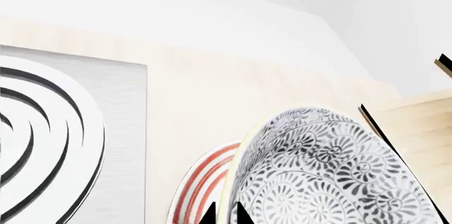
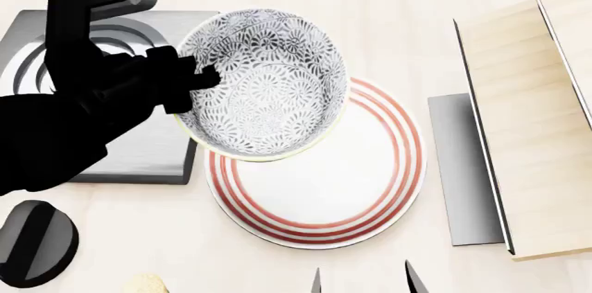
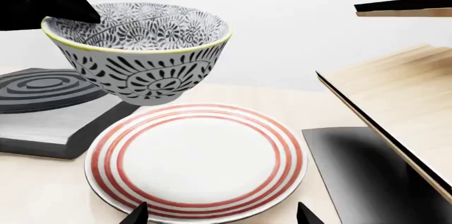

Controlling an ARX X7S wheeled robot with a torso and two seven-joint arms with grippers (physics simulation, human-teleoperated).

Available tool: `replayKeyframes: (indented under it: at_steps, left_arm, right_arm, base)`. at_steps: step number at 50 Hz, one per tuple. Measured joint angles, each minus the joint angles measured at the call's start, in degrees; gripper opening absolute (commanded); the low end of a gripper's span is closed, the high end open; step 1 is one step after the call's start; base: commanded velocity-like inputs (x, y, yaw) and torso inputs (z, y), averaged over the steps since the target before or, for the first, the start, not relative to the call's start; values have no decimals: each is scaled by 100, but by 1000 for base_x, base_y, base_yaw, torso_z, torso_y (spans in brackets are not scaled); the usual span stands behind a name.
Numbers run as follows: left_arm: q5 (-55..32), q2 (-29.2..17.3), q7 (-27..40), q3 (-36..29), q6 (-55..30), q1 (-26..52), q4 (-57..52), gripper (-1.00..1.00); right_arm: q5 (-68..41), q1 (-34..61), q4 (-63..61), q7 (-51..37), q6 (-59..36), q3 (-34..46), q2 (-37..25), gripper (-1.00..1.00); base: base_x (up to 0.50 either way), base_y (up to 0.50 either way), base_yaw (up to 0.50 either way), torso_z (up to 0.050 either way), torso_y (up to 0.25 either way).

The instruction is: Pick up the akita bowl and put it on the plate.

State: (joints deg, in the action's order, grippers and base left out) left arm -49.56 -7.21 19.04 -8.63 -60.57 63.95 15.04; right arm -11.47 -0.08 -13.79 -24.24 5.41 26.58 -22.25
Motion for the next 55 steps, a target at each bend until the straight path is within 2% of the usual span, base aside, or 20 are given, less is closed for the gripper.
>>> replayKeyframes:
  at_steps: [11,16,37,55]
  left_arm:
    - [47,81,-211,-149,280,-40,146,-100]
    - [112,110,-276,-238,424,-33,236,-100]
    - [188,378,-509,-299,1086,113,1184,-100]
    - [-5,580,-807,-606,1516,254,1890,-100]
  right_arm:
    - [6,10,35,1,17,32,9,100]
    - [18,12,30,1,16,59,16,100]
    - [117,31,7,17,-37,235,56,100]
    - [123,41,-7,19,-47,287,45,100]
  base:
    - [0,0,0,0,0]
    - [0,0,0,2,-206]
    - [0,0,0,0,-26]
    - [0,0,0,0,-2]
